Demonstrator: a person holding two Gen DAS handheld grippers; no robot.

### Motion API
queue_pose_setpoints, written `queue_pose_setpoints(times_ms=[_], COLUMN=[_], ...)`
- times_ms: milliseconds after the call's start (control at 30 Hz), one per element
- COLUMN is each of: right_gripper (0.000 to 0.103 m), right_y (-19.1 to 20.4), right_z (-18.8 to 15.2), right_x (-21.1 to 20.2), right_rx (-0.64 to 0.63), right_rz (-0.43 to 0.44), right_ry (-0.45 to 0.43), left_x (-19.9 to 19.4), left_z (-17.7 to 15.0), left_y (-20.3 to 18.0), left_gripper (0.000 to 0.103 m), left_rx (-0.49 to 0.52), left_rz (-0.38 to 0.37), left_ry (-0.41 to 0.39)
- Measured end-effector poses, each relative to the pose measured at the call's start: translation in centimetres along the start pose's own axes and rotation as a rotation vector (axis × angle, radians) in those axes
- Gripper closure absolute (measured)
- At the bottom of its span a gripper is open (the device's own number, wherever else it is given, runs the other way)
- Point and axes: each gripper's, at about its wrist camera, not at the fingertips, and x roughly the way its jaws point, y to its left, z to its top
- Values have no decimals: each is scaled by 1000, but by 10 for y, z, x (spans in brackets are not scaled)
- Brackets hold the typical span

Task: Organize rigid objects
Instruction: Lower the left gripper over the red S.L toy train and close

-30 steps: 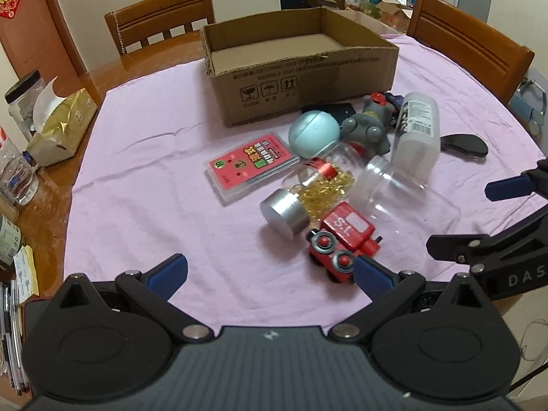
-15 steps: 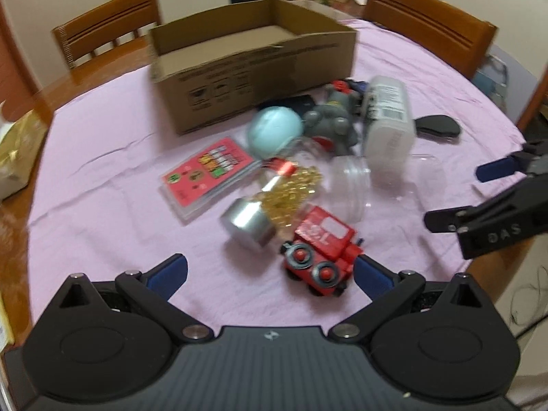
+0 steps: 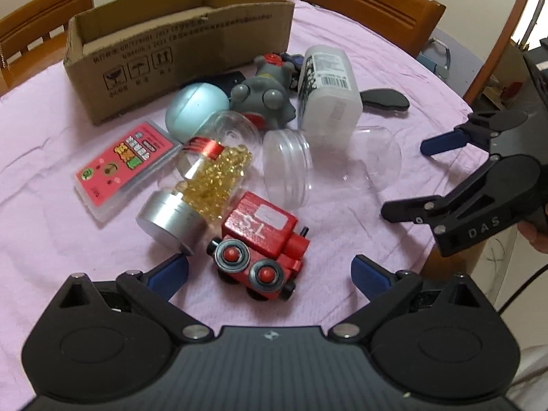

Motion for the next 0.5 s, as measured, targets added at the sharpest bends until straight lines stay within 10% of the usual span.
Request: queue_pose_setpoints(times_ms=[233,500], right_gripper=[0,0], right_y=[-1,-2], right_z=[0,-2], right_x=[1,-1], right_rx=[-14,-35], right_rz=[7,20], right_ry=[-10,-19], left_x=[-6,-3], left_z=[-5,-5], left_y=[-8,-16], left_gripper=[8,28], left_rx=[21,157], left_rz=[-109,2], left_ry=[10,-27])
